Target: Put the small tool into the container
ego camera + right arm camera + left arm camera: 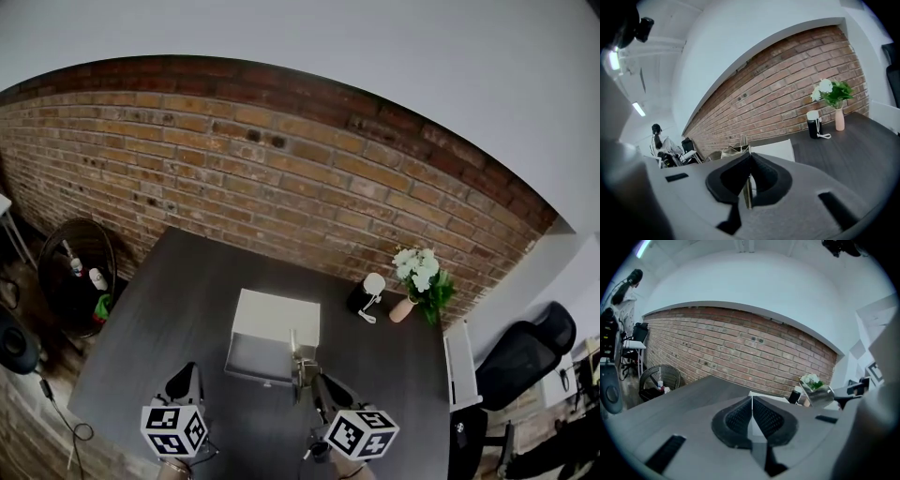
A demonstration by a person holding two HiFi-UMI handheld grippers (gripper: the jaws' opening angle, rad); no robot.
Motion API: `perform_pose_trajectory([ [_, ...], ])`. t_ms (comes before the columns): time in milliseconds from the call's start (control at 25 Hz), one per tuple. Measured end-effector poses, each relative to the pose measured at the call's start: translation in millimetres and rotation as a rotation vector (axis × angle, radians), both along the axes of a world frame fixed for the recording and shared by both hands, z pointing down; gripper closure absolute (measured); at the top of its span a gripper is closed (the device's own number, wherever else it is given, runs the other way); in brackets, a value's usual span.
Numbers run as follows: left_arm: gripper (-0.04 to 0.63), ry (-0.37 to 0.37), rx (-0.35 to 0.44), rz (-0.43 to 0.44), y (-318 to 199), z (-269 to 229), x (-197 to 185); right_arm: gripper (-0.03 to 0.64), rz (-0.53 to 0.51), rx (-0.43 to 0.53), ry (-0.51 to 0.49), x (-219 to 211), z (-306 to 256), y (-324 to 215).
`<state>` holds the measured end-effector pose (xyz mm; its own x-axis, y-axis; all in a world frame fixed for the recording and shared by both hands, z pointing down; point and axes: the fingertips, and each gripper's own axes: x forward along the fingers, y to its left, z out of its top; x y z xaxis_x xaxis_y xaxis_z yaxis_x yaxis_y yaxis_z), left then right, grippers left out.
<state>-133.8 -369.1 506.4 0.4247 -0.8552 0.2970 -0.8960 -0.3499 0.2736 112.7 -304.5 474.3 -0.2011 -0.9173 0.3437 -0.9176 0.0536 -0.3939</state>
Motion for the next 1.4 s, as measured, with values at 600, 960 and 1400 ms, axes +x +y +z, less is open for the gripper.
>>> perform_pose_trajectory([
  [600,0.589,0.009,-0.083,-0.115,7.0,46.5,-38.4,0.612,-0.396,0.000,0.436,-30.6,26.3,-54.6],
  [960,0.589,0.017,-0.101,-0.203,-2.4,72.4,-61.5,0.612,-0.601,0.031,0.651,-56.3,53.4,-72.7],
  [1400,0.589,0.013,-0.140,-0.243,-4.2,97.2,-71.6,0.612,-0.745,-0.010,0.858,-64.6,97.3,-94.1],
])
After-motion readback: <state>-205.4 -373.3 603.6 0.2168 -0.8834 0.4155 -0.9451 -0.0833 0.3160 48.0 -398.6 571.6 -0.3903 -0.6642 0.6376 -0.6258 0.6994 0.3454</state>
